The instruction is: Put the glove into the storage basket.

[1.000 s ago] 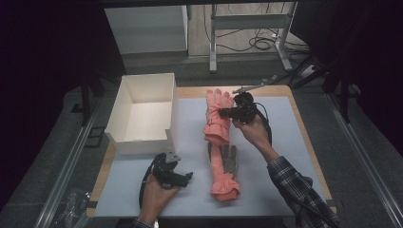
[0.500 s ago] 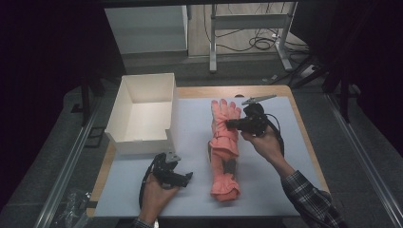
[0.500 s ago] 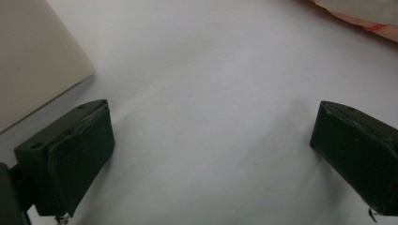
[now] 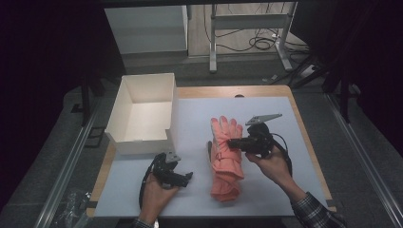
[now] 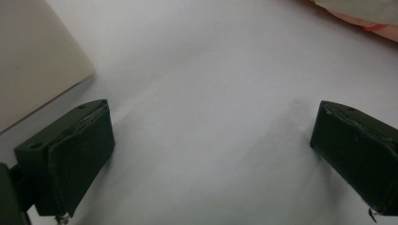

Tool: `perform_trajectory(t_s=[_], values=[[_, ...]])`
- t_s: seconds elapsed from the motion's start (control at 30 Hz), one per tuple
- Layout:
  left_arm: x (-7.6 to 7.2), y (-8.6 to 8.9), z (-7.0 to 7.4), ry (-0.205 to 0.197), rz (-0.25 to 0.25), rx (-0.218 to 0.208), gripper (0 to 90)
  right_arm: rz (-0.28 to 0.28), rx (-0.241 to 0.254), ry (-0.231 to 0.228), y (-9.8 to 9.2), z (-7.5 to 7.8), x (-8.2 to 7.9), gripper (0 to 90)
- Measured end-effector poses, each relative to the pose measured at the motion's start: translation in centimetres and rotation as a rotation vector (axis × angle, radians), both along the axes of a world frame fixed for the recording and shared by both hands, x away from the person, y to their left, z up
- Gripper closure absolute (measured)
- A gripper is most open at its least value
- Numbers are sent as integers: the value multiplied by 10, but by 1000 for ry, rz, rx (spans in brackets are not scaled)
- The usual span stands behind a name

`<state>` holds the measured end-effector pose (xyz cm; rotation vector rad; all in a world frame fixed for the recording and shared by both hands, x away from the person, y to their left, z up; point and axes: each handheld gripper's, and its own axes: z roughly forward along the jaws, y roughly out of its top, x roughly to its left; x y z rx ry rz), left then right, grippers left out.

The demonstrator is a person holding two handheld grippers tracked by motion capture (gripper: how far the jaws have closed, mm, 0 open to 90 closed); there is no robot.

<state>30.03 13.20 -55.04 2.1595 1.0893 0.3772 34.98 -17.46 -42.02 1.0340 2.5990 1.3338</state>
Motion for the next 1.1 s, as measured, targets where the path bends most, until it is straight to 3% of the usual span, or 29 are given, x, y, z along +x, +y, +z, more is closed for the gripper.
perform_trajectory(t_s=[0.3,0.4,0.67,0.8,0.93,1.1], values=[[0,0,0,-2,3,-2,1,1,-40,12,6,-23,-18,852],[0,0,0,-4,1,1,1,-11,-66,2,12,-36,-21,852],[0,0,0,-3,0,1,1,-28,-127,-51,21,-50,-27,845],[0,0,0,-3,2,-1,1,-35,-148,-55,24,-58,-27,835],[0,0,0,-2,2,0,1,-21,-141,-57,21,-57,-26,778],[0,0,0,-5,3,1,1,-18,-130,-68,18,-43,-24,675]])
